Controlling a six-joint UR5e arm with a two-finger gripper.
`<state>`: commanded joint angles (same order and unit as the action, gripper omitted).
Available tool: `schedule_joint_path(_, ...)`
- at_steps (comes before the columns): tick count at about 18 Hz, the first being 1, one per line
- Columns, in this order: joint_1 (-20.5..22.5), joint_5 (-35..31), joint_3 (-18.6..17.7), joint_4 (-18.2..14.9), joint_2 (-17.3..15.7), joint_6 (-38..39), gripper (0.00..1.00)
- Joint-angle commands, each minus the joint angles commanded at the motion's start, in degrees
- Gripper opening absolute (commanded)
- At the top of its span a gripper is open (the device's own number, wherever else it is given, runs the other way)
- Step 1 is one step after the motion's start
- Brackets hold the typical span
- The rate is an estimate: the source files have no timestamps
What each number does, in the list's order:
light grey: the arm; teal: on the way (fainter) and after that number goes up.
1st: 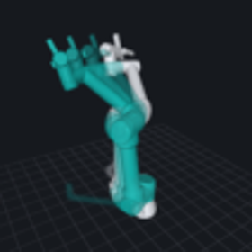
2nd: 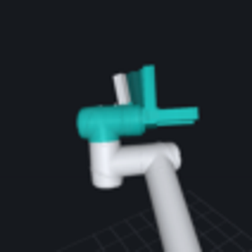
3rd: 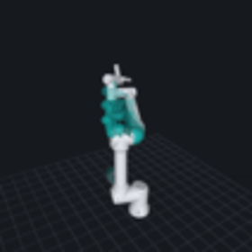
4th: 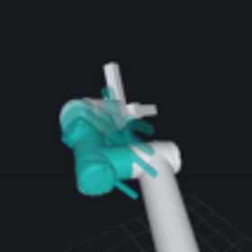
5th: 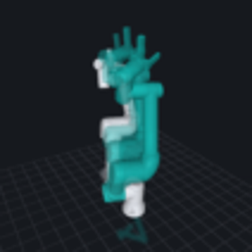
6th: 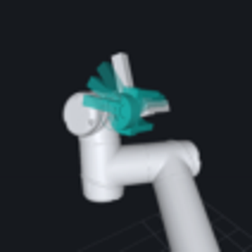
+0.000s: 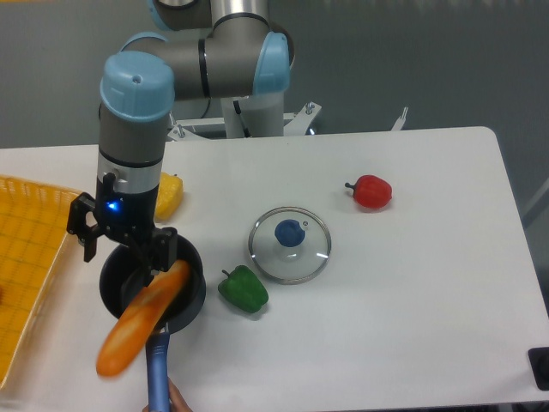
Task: Place the long bread in the pot
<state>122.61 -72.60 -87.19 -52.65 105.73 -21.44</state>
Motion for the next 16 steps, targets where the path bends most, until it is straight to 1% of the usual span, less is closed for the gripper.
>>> schedule_joint_path(2,0.35,0.00,-0.17,-0.26,-0.70,-0.35,1.00)
schedule_joint_path(3,0.87,0.09,-0.61,-0.44,-1.49,-0.53,1.00)
schedule_joint_path(5,2.10,-0.17,-1.05,-0.61,-1.93,-0.62,1.00)
schedule_joint_path(8,4.21,-2.98,-3.77,-0.96,-2.37,-1.57,1.00)
schedule_joint_path(9,4.48,-3.68,-5.00,-1.31,-2.29,-3.15,1.00)
schedule_joint_path(10,5.27,-4.30,-6.58,-1.93,-2.90,-5.69,1.00)
schedule_joint_path(12,7.11,-4.57,-8.60,-2.46,-3.95,-12.01,1.00)
schedule_joint_path(13,7.82,-4.57,-9.31,-3.59,-4.22,-14.91,1.00)
schedule_joint_path(16,10.10,-4.66,-9.67,-9.47,-5.80,-21.34,1.00)
